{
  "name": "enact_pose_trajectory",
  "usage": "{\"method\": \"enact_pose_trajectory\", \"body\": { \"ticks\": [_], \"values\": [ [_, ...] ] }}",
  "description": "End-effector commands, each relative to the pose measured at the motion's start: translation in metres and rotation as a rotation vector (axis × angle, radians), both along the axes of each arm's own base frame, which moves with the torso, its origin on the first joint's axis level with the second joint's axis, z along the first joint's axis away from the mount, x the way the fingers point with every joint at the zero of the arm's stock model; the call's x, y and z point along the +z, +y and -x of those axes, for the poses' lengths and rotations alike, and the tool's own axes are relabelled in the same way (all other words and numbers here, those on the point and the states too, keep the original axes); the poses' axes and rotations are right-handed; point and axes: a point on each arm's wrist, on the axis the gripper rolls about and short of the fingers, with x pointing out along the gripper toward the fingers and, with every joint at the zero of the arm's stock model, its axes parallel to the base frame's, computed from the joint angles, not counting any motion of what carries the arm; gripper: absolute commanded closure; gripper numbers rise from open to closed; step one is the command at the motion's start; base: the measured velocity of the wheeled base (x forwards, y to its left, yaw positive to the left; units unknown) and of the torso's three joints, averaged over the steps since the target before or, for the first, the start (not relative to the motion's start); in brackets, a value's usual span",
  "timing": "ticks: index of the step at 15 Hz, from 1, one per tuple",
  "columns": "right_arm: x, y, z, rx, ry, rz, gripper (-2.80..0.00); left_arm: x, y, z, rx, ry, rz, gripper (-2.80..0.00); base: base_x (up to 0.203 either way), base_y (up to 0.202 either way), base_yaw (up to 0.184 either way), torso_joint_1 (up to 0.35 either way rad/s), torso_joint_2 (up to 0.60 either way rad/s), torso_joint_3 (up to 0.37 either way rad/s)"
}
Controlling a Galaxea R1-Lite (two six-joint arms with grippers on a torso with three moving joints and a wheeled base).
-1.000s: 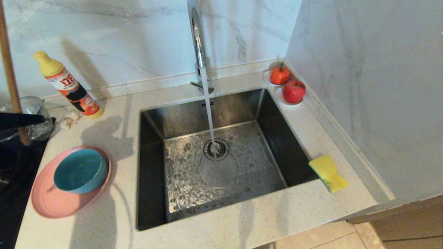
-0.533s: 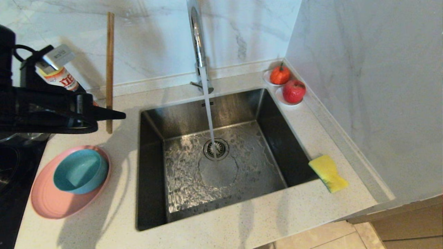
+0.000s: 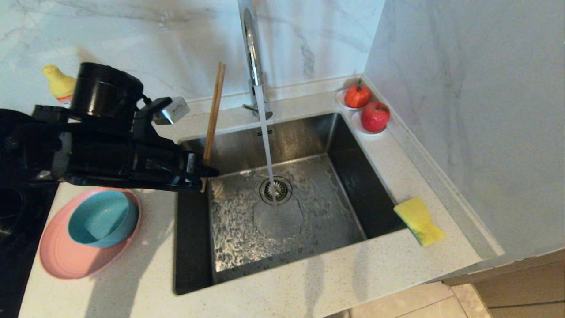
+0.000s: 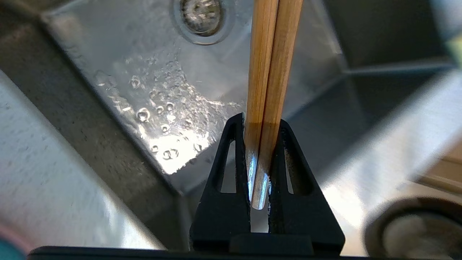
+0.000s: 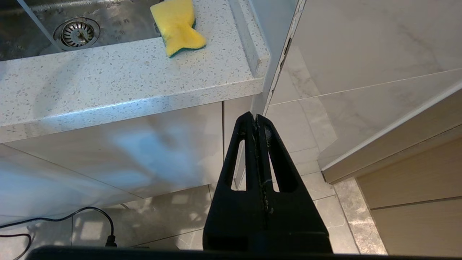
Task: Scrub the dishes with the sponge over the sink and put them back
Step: Rinse the chopsticks
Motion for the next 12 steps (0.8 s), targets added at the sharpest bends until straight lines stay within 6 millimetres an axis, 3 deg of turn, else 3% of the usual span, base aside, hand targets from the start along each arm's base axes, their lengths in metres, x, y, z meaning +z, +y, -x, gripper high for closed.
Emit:
{"method": "enact_pose_trajectory", "body": {
  "ticks": [1,5,8,12],
  "values": [
    [0.0,0.0,0.0,0.001,0.001,0.0,0.0,-0.033,-0.009,-0.017,0.002,0.063,-0.029,0.0,0.0,0.0,0.0,0.0,0.0,0.0],
    [0.0,0.0,0.0,0.0,0.001,0.0,0.0,-0.058,-0.033,-0.016,-0.057,0.13,-0.051,0.0,0.0,0.0,0.0,0.0,0.0,0.0],
    [0.0,0.0,0.0,-0.001,0.001,0.0,0.0,-0.069,-0.054,-0.019,-0.074,0.087,-0.052,0.0,0.0,0.0,0.0,0.0,0.0,0.0],
    [0.0,0.0,0.0,0.001,0.001,0.0,0.0,-0.071,-0.059,-0.02,-0.051,0.07,-0.066,0.0,0.0,0.0,0.0,0.0,0.0,0.0]
  ]
}}
